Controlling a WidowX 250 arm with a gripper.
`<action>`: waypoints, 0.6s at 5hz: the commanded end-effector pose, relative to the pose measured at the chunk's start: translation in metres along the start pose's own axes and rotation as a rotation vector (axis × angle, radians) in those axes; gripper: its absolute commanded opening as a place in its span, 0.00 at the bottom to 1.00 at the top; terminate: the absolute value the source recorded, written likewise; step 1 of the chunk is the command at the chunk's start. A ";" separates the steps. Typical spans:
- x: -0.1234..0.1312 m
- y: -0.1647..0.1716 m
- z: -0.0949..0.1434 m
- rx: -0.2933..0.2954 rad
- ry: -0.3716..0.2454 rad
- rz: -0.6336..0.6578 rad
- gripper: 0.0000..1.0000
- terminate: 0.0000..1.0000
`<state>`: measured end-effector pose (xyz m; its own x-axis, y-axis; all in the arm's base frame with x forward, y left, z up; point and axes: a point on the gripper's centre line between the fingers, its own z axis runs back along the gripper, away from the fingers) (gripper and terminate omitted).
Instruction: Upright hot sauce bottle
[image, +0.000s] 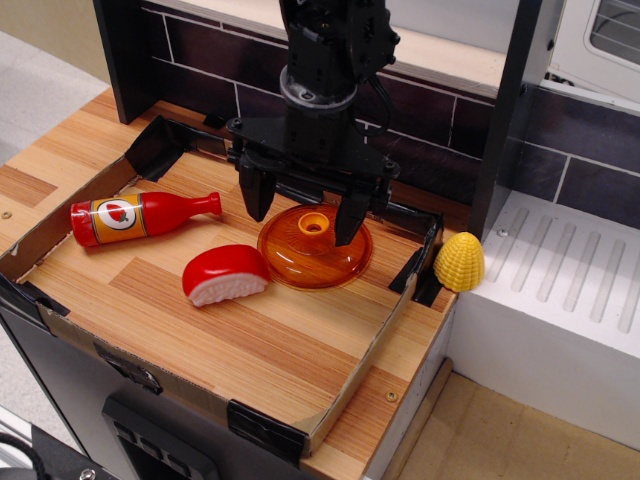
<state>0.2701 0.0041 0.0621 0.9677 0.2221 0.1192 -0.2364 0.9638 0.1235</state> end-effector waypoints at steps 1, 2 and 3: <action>0.000 0.000 0.000 0.000 0.000 0.000 1.00 0.00; 0.004 0.017 0.002 0.066 0.031 -0.097 1.00 0.00; 0.013 0.038 0.015 0.133 0.053 -0.265 1.00 0.00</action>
<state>0.2637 0.0404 0.0713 0.9984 -0.0394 -0.0400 0.0487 0.9619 0.2689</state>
